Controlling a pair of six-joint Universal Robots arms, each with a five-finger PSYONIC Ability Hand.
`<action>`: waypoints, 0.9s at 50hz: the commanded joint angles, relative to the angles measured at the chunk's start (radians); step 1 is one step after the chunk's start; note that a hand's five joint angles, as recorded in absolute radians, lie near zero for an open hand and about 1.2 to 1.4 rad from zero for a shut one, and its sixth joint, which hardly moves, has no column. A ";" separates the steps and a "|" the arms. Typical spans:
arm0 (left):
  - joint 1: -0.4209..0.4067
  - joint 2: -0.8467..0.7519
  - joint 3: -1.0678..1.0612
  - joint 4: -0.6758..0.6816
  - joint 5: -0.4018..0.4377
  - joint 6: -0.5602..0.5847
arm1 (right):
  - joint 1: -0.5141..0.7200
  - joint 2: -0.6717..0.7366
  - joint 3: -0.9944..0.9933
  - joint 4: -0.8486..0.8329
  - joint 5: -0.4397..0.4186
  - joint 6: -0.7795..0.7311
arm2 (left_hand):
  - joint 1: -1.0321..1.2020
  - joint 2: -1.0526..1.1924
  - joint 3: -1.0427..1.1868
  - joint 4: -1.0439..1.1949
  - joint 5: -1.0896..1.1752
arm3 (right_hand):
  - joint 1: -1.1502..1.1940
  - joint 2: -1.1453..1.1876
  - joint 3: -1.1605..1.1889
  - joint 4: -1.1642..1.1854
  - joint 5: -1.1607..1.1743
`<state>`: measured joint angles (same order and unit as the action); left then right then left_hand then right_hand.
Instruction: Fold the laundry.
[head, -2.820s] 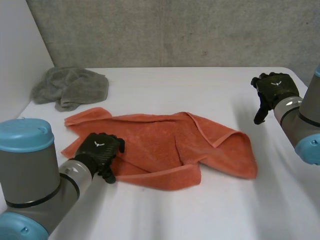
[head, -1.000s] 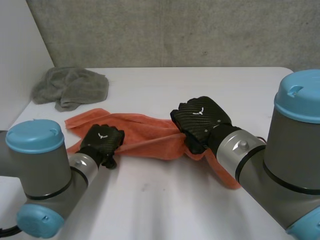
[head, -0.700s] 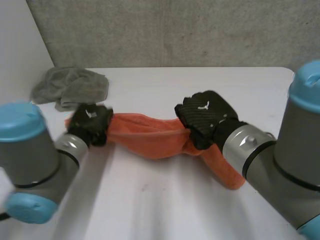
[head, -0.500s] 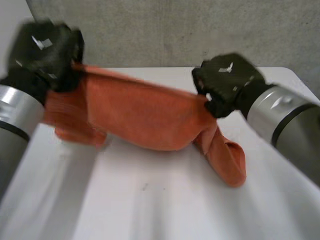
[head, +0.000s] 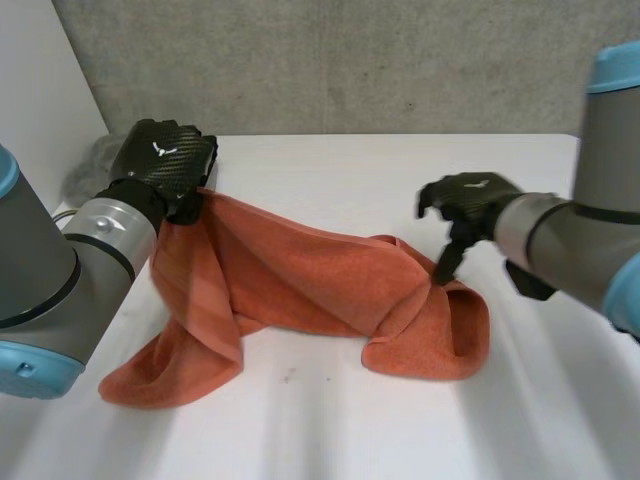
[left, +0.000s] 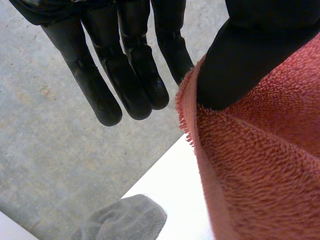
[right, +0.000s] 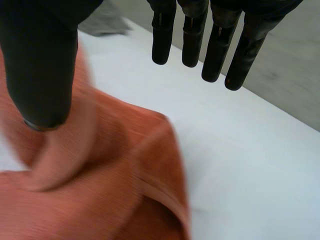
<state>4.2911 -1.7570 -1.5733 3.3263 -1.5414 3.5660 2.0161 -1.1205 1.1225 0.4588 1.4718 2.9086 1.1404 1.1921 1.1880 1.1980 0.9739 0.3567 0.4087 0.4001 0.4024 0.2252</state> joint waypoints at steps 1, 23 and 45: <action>-0.002 0.034 0.001 0.004 -0.019 0.008 | -0.131 -0.140 0.172 -0.081 0.010 0.023 | 0.256 0.204 0.208 0.198 0.248 | 0.092 0.040 0.049 0.046 0.049; 0.076 0.059 -0.017 0.010 -0.019 0.002 | -0.054 -0.173 0.585 -0.278 -0.179 0.261 | 0.256 0.204 0.208 0.198 0.248 | 0.260 0.208 0.216 0.214 0.217; 0.081 0.054 -0.019 0.010 -0.014 -0.001 | 0.084 0.076 0.402 -0.391 -0.035 0.213 | 0.256 0.204 0.208 0.198 0.248 | 0.054 0.002 0.011 0.008 0.011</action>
<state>4.3693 -1.6974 -1.5914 3.3364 -1.5558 3.5663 2.0459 -1.0833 1.5715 0.1019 1.3588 3.1694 1.1404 1.1925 1.1880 1.1981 0.9739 0.3484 0.4199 0.3974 0.3904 0.2166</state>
